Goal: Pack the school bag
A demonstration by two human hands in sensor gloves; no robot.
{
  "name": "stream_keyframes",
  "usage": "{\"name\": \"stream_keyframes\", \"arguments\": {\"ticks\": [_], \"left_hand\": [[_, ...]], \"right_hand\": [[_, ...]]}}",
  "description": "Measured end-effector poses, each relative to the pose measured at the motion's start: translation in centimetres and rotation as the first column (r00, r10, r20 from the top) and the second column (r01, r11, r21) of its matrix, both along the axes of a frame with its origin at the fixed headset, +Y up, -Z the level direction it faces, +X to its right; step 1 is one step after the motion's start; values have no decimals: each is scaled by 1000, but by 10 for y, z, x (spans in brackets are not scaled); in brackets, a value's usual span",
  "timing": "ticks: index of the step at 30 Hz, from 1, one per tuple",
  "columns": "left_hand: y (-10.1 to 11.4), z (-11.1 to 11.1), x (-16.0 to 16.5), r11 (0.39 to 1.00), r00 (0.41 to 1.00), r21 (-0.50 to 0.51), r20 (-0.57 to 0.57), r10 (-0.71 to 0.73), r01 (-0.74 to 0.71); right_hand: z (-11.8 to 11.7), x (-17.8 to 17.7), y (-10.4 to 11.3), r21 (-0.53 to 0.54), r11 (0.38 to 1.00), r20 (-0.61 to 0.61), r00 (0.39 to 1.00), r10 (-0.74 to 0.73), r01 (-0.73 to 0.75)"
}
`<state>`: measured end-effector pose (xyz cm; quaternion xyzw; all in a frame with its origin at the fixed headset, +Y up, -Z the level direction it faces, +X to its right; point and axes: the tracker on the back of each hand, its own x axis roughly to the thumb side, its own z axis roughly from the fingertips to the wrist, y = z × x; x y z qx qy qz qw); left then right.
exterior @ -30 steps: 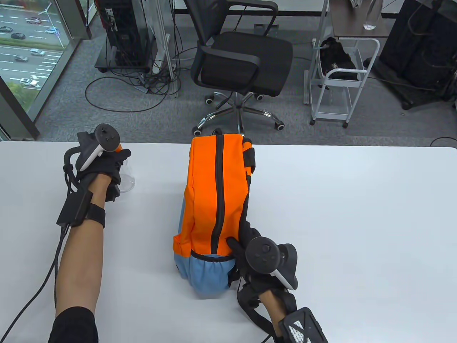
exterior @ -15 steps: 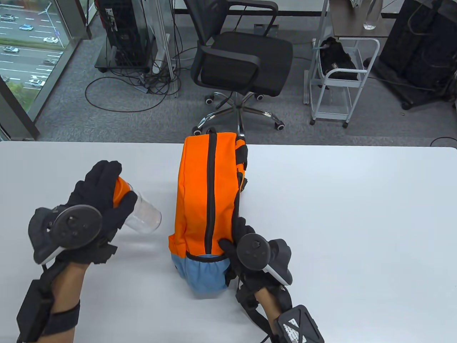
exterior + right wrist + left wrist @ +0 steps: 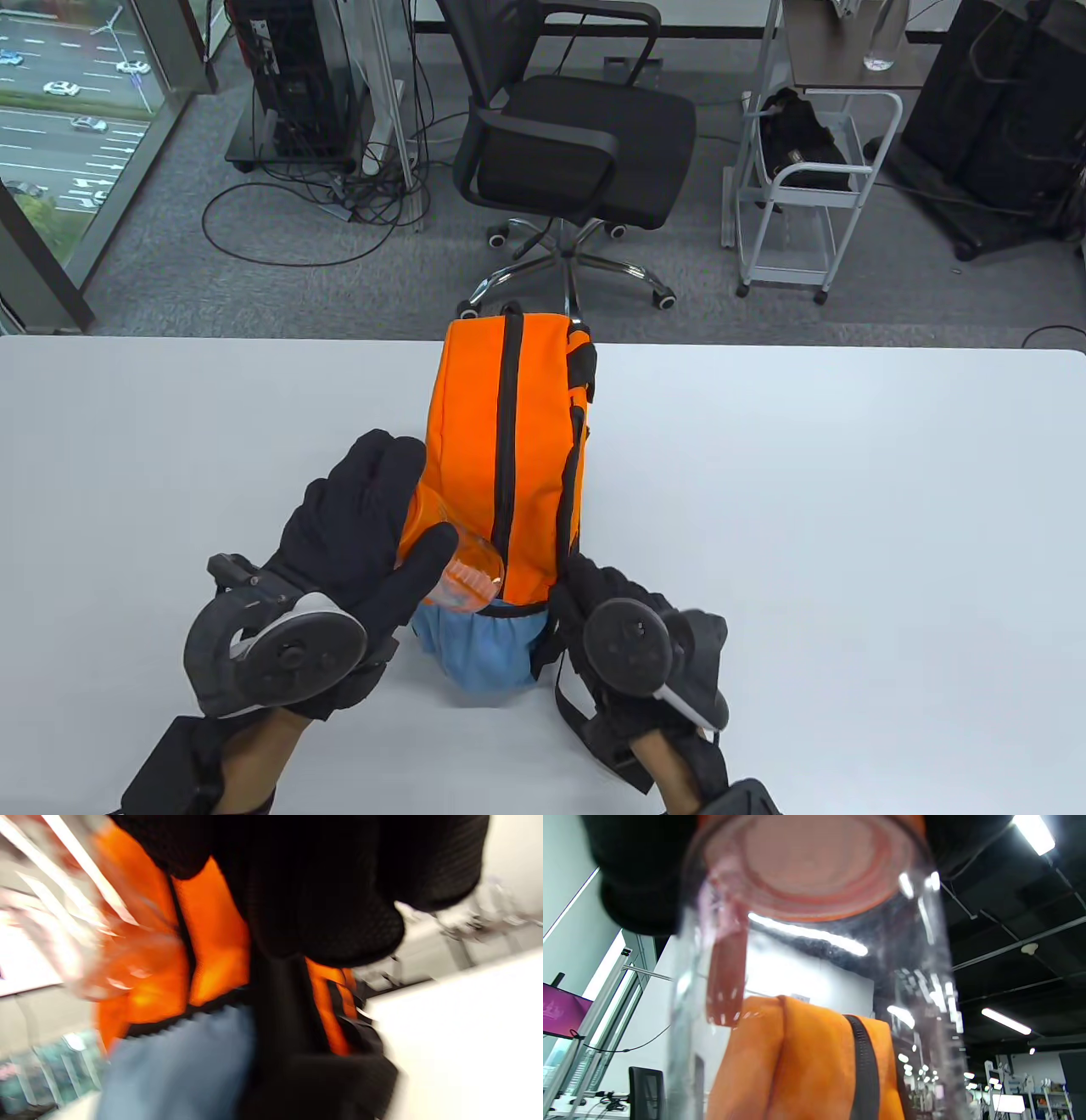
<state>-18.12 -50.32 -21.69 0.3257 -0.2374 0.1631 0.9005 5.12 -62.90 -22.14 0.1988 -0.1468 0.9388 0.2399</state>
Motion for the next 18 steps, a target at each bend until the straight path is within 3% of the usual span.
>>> {"name": "stream_keyframes", "arguments": {"ticks": [2, 5, 7, 9, 11, 14, 16, 18], "left_hand": [[0, -1, 5, 1000, 1000, 4, 0, 2, -2], [-4, 1, 14, 1000, 1000, 22, 5, -11, 11], [-10, -1, 17, 1000, 1000, 20, -5, 0, 0], [-16, -4, 19, 999, 1000, 22, -8, -25, 25], [-26, -6, 23, 998, 999, 42, -7, -41, 42], [-37, -3, 23, 991, 991, 23, 5, -130, 130], [-37, -3, 21, 987, 986, 0, 55, -158, 158], [-35, 1, 20, 971, 967, 23, 79, -241, 240]], "right_hand": [[-4, -12, -15, -159, 985, -56, 997, 55, -63], [-17, -29, -40, -415, 890, -219, 970, 105, -190], [-15, -35, -44, -396, 915, -276, 961, -33, -82], [-8, -38, -51, -466, 877, -389, 917, -87, -115], [-4, -42, -52, -464, 878, -465, 875, -132, -114], [-4, -35, -39, -569, 801, -535, 823, -191, -184], [-5, -16, -18, -593, 798, -529, 800, -282, -111], [-7, 9, -3, -599, 800, -402, 856, -326, 23]]}}
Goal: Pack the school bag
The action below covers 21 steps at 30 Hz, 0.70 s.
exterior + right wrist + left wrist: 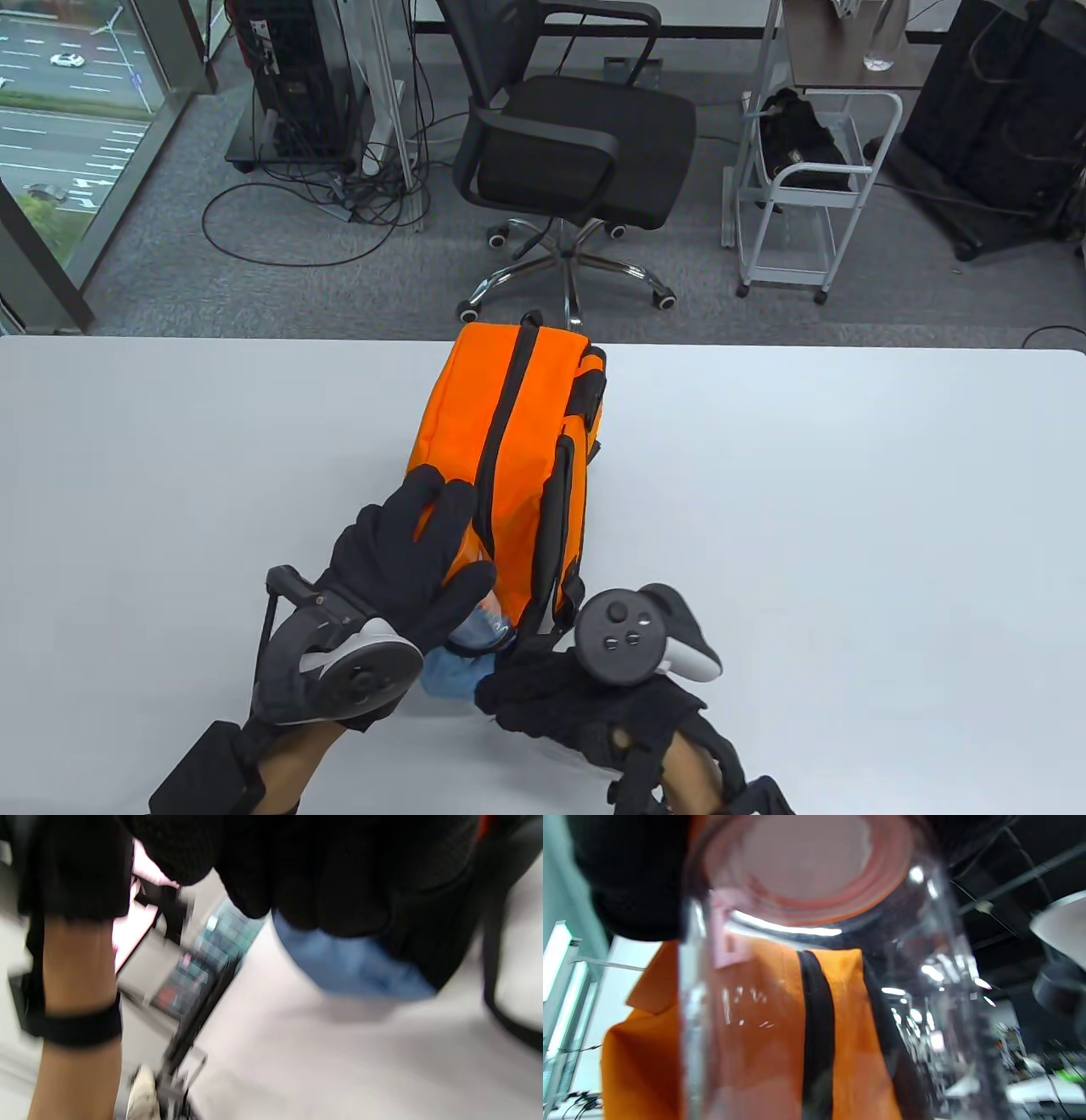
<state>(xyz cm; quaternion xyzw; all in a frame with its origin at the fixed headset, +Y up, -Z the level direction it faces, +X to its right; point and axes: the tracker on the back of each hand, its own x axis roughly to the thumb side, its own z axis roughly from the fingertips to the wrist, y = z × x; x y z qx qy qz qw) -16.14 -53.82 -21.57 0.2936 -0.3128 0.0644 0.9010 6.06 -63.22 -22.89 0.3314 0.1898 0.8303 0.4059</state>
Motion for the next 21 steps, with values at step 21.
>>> {"name": "stream_keyframes", "arguments": {"ticks": [21], "left_hand": [[32, -31, 8, 966, 984, -257, -176, -27, -19]], "right_hand": [[-60, -21, 35, 430, 862, 661, 744, -98, -269]]}}
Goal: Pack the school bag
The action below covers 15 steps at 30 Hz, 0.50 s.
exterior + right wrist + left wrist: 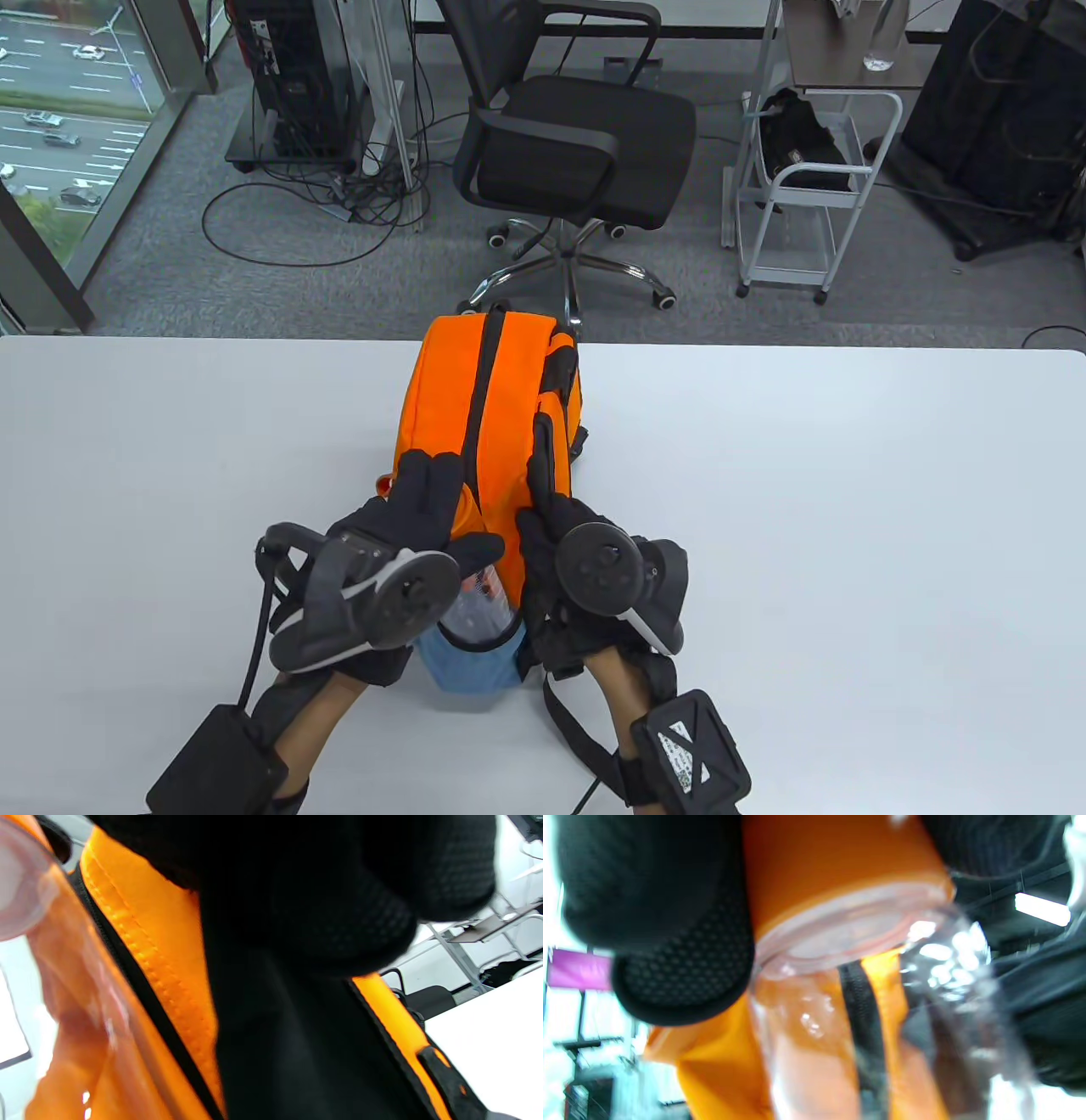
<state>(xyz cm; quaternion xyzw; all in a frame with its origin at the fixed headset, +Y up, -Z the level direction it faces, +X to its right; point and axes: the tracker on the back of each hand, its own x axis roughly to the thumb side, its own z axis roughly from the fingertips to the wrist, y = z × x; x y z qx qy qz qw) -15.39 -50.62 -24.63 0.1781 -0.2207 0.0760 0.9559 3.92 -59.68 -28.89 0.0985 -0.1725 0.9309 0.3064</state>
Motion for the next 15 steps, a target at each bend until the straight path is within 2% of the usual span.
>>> {"name": "stream_keyframes", "arguments": {"ticks": [1, 2, 3, 4, 6, 10, 12, 14, 15], "left_hand": [[-1, 3, 1, 991, 989, -136, 144, 27, -7], [-7, 7, 4, 952, 964, -303, 263, 48, 35], [-10, 12, 7, 942, 956, -335, 281, 80, 19], [-12, 16, 11, 977, 967, -213, 250, 47, 8], [-9, 17, 17, 992, 983, -68, 158, -95, 107], [-9, 7, 29, 984, 985, 21, 11, -175, 175], [-10, 4, 33, 979, 981, 85, 48, -189, 184], [-16, 10, 39, 983, 973, 133, 175, -150, 128], [-22, 12, 43, 994, 950, 85, 297, -96, 74]], "right_hand": [[0, 3, 0, -9, 1000, 10, 1000, 20, -20], [0, 7, -2, 9, 1000, 2, 1000, 30, -30], [0, 10, -3, 8, 1000, 3, 1000, 19, -19], [0, 14, -4, 5, 1000, 7, 1000, 1, -1], [1, 20, -6, 9, 999, 6, 999, -37, 37], [4, 23, -11, 38, 997, -31, 997, -65, 66], [7, 21, -15, 50, 997, -14, 998, -59, 59], [5, 23, -17, 34, 991, -35, 991, -128, 129], [5, 26, -17, 18, 991, -29, 991, -134, 134]]}}
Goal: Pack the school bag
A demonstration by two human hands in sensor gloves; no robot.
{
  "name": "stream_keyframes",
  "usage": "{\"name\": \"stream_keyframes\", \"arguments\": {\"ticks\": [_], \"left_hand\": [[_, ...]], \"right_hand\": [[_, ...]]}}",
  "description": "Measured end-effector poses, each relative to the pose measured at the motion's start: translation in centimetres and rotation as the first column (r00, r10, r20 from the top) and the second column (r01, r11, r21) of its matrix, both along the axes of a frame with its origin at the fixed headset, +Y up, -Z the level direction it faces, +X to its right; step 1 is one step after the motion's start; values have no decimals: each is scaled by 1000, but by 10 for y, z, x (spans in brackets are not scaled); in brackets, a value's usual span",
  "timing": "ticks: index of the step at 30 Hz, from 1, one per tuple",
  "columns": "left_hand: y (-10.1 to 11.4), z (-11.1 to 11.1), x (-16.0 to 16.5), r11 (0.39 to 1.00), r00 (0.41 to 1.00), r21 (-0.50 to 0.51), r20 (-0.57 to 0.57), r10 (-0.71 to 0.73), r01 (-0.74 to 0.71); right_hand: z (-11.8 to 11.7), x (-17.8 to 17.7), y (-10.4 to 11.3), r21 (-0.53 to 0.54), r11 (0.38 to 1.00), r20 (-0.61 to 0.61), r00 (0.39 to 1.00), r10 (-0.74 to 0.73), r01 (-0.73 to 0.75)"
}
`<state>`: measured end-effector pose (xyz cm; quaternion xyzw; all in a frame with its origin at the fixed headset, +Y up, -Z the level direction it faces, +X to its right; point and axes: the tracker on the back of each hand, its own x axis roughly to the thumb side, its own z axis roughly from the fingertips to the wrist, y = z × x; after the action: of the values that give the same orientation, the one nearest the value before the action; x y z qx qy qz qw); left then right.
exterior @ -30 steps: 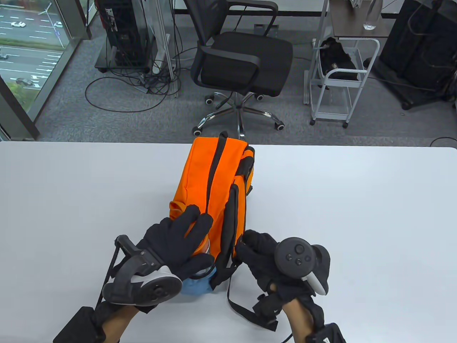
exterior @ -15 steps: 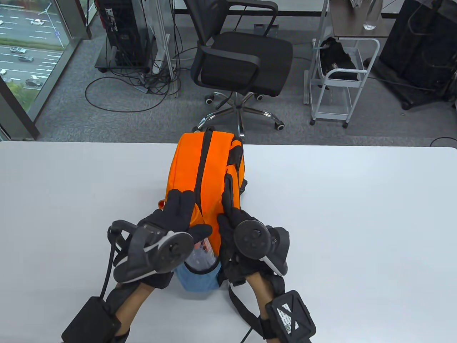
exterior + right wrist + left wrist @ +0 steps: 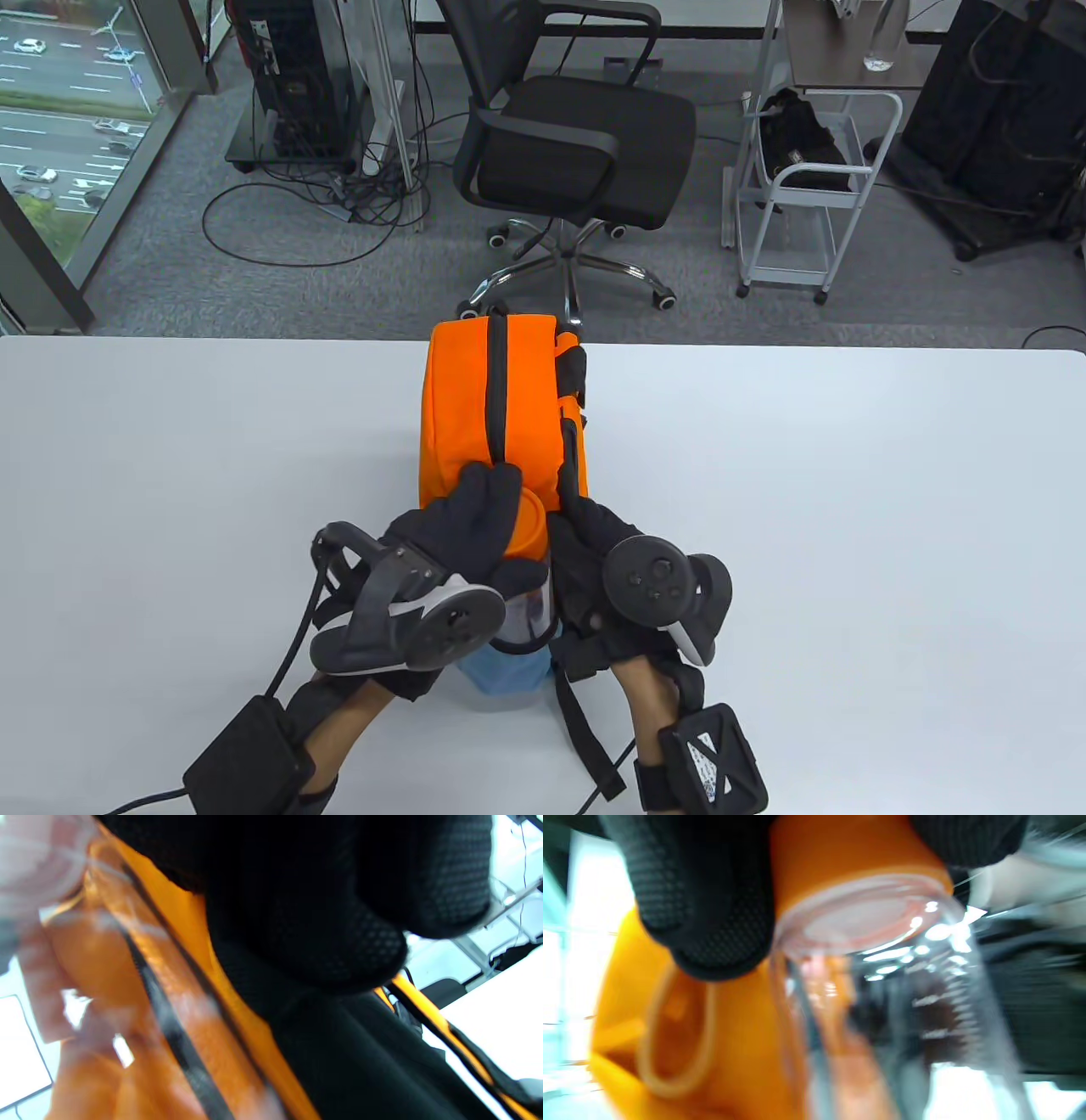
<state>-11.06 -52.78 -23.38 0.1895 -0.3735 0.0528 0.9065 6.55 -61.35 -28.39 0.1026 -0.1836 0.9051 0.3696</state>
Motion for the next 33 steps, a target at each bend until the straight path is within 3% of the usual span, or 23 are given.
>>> {"name": "stream_keyframes", "arguments": {"ticks": [3, 6, 9, 12, 14, 15, 16, 17, 19, 21, 23, 24, 26, 28, 30, 31, 33], "left_hand": [[-4, -15, 1, 992, 994, -71, -43, 105, -108], [5, -27, 8, 998, 986, -50, -164, 19, -28], [7, -12, 20, 994, 969, 36, -230, -91, 102], [-2, 13, 25, 992, 984, 113, -173, -43, 63], [-17, 24, 31, 996, 997, 42, -27, -76, 78], [-23, 31, 28, 997, 995, 13, -61, -78, 79], [-25, 30, 25, 998, 997, 7, -27, -66, 66], [-31, 28, 24, 999, 999, -52, -38, -13, 11], [-29, 21, 18, 999, 995, 50, -102, -6, 11], [-22, 11, 16, 999, 985, 46, -173, 10, -2], [-18, 4, 18, 997, 970, 7, -231, -78, 82], [-29, 0, 19, 976, 938, -109, -272, -214, 191], [-42, 4, 14, 993, 967, 52, -236, -93, 108], [-57, 7, 5, 999, 974, -43, -222, -32, 23], [-69, 6, -5, 997, 978, -69, -210, 5, -20], [-69, 5, -8, 995, 975, -95, -222, 15, -37], [-59, 6, -7, 998, 974, -49, -222, 34, -46]], "right_hand": [[3, 11, -2, 20, 999, -17, 999, -39, 39], [7, 13, 0, 35, 999, -5, 1000, -26, 26], [8, 12, 1, 27, 999, -14, 999, -29, 29], [9, 15, 0, 10, 996, -30, 996, -86, 86], [10, 22, -1, -1, 992, -34, 991, -129, 129], [12, 28, -4, -6, 995, -7, 995, -100, 100], [9, 33, -5, 7, 990, -14, 990, -144, 144], [10, 33, -7, -13, 979, -64, 977, -205, 204], [13, 28, -4, 19, 985, -98, 981, -167, 170], [16, 21, 2, 29, 994, -73, 992, -102, 104], [16, 22, 4, 27, 990, -82, 987, -137, 139], [18, 21, 5, 25, 984, -114, 978, -173, 176], [22, 18, 5, 34, 996, -77, 994, -77, 80], [19, 19, 2, 9, 993, -118, 986, -115, 117], [19, 14, -1, 8, 995, -121, 987, -103, 104], [19, 12, 0, 11, 996, -119, 989, -84, 85], [20, 8, 5, 33, 996, -102, 992, -74, 78]]}}
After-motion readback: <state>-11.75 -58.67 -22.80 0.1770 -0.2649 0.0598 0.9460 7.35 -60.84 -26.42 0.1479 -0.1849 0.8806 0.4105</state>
